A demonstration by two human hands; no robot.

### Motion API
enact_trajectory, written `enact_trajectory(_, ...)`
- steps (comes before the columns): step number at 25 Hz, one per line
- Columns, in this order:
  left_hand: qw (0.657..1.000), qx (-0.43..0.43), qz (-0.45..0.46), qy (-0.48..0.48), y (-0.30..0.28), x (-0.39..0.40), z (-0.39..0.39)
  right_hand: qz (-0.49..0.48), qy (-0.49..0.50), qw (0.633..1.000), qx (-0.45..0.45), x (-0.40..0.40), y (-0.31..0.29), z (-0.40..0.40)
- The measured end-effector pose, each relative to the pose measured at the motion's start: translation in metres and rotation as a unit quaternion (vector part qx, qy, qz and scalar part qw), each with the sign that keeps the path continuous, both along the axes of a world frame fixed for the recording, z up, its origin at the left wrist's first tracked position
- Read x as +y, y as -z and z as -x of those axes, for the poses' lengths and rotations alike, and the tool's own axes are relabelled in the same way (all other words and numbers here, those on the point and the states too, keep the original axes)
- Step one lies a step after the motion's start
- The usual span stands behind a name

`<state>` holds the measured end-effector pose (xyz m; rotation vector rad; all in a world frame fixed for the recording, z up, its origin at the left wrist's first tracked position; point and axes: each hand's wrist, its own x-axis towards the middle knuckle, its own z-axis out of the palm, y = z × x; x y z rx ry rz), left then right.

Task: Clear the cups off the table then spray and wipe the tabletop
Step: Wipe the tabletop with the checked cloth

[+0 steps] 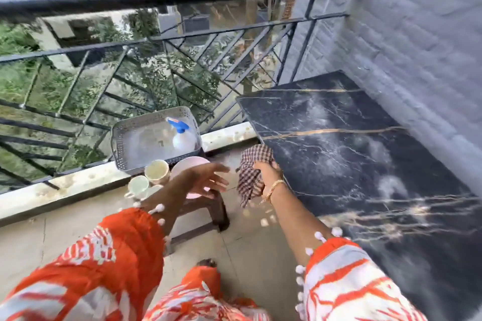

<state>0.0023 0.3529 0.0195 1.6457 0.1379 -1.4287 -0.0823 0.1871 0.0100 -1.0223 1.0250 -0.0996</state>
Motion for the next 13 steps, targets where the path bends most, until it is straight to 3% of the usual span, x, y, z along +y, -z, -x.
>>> enact_trajectory(6,0.998,0.008,0.064,0.02,-0.006,-0.119,0.014,-0.031,0.005,0.999,-0.004,-0.095,-0.011,0.03)
enact_trajectory(9,0.993,-0.001,0.111,-0.048,0.0,-0.176,0.008,0.113,0.014,0.992,0.044,-0.137,-0.014,0.023)
enact_trajectory(11,0.99,-0.025,0.119,-0.067,0.006,-0.211,-0.002,0.24,0.014,0.965,0.107,-0.165,-0.009,0.01)
enact_trajectory(13,0.988,-0.051,0.126,-0.072,0.009,-0.239,-0.019,0.306,0.017,0.946,0.111,-0.187,-0.011,-0.008)
